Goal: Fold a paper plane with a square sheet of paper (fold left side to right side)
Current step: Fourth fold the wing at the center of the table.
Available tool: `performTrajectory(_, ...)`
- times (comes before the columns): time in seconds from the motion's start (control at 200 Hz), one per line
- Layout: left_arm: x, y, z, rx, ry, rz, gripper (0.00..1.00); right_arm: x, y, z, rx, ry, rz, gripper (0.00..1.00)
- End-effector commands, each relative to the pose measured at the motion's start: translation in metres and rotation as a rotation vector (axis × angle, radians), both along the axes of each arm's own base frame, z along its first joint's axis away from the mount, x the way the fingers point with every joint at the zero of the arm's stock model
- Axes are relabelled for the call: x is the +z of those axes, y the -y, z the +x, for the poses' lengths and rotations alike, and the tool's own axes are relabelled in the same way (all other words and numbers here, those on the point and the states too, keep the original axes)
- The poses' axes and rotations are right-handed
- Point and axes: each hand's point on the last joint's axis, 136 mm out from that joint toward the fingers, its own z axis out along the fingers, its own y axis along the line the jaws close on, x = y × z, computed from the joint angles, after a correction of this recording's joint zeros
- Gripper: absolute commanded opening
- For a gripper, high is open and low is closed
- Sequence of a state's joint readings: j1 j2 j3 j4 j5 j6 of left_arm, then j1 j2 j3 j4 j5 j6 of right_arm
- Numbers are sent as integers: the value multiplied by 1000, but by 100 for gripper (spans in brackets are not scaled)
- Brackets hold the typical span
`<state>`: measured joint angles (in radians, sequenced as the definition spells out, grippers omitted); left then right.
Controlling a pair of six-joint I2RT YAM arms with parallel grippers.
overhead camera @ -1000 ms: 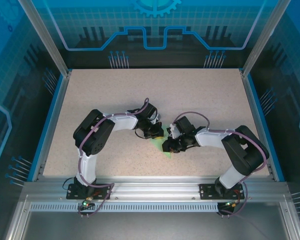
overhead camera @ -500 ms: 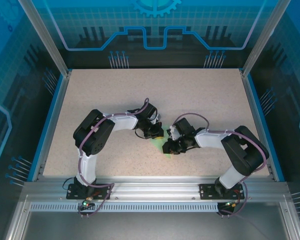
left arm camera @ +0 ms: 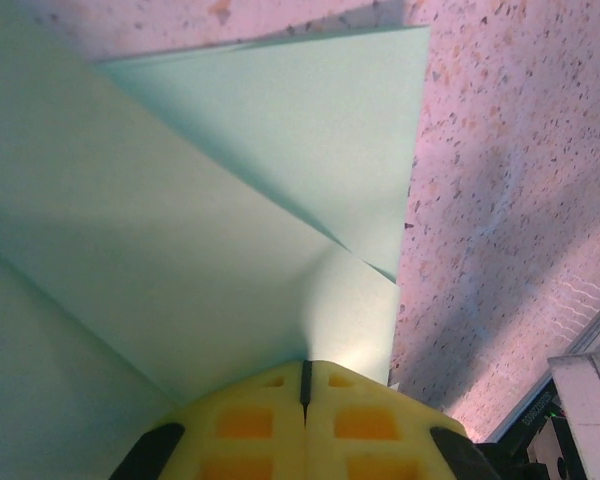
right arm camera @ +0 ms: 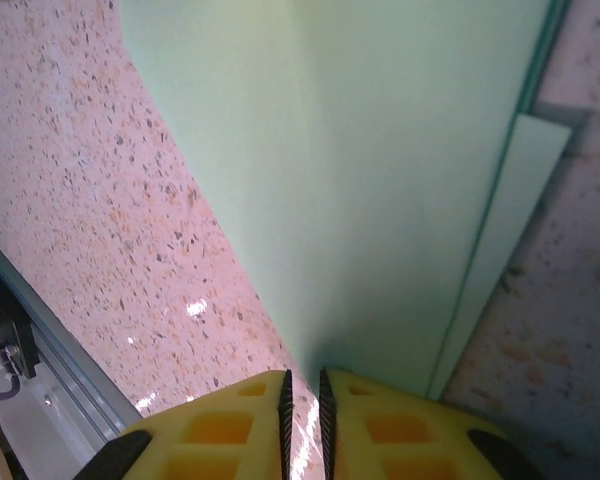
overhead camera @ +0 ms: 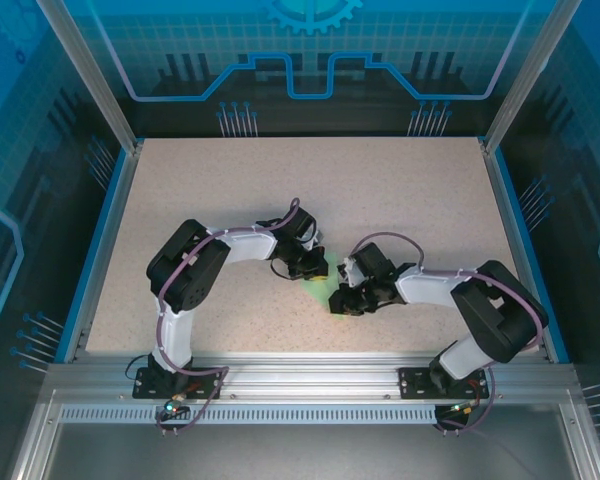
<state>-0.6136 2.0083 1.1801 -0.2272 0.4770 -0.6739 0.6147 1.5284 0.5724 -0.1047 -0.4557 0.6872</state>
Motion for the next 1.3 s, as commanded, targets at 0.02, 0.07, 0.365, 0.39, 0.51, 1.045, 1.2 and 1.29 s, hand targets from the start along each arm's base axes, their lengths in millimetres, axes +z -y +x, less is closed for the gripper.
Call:
performTrajectory(0.02, -38, -33, -19, 22, -77, 174, 3, -18, 22, -45, 12, -163, -94, 17)
performTrajectory(0.07, -38, -33, -18, 22, -75, 175, 3, -19, 23, -48, 12, -170, -98, 17)
performTrajectory(0.365, -36, -33, -18, 23, -75, 175, 3, -19, 31, -57, 7, -183, -115, 16)
performTrajectory(0.39, -36, -33, -18, 23, -73, 173, 3, -19, 32, -58, 6, -184, -117, 16)
performTrajectory(0.51, -35, -33, -18, 21, -74, 174, 3, -19, 34, -61, 8, -189, -120, 14)
performTrajectory(1.045, -33, -29, -18, 24, -73, 157, 4, 43, 0, 7, -36, 11, 44, 8)
performTrajectory(1.2, -31, -27, -18, 22, -72, 150, 4, 29, -1, 29, -90, 26, -10, 8)
performTrajectory(1.29, -30, -26, -18, 21, -70, 146, 4, 20, 2, 35, -123, 22, -33, 8)
